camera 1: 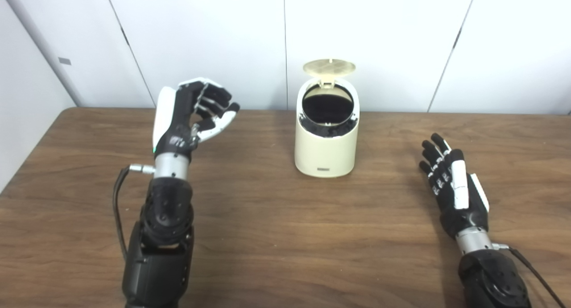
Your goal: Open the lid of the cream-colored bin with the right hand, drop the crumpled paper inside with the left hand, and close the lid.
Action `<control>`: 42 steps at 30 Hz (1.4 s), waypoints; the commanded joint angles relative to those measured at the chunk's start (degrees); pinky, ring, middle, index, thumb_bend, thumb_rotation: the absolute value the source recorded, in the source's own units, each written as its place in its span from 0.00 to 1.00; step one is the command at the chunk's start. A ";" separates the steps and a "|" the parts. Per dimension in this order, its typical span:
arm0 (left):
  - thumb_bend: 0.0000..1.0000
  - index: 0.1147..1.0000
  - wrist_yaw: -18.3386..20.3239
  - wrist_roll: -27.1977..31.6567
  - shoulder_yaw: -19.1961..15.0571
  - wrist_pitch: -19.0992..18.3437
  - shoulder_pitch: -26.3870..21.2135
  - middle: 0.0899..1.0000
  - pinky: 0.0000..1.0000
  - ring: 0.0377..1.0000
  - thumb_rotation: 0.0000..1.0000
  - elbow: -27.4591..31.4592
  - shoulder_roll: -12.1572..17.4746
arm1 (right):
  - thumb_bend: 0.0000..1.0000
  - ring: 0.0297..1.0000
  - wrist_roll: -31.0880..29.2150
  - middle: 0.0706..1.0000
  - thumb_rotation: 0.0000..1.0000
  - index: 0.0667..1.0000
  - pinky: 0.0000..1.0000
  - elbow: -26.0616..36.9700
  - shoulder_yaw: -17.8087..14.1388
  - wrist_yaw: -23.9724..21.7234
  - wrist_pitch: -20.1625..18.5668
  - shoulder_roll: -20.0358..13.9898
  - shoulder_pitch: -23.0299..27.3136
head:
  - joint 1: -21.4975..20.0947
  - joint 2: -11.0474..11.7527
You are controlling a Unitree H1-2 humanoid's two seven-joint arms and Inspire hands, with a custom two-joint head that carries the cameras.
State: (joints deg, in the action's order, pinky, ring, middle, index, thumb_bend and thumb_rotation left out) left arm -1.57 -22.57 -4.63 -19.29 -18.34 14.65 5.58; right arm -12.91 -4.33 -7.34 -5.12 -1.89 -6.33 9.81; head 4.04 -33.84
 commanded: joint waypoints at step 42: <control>0.49 1.00 4.81 23.27 -0.84 11.95 14.90 1.00 1.00 1.00 1.00 -7.42 -1.06 | 0.58 0.98 15.52 0.97 0.99 0.94 1.00 12.38 8.83 -2.42 -6.59 -7.20 17.36 | -2.10 -0.02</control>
State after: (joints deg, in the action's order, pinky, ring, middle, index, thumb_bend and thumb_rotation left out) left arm 3.75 0.87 -5.63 -8.60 -2.85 7.27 4.21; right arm 1.50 5.60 1.03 -7.10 -8.55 -13.02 23.93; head 1.93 -33.84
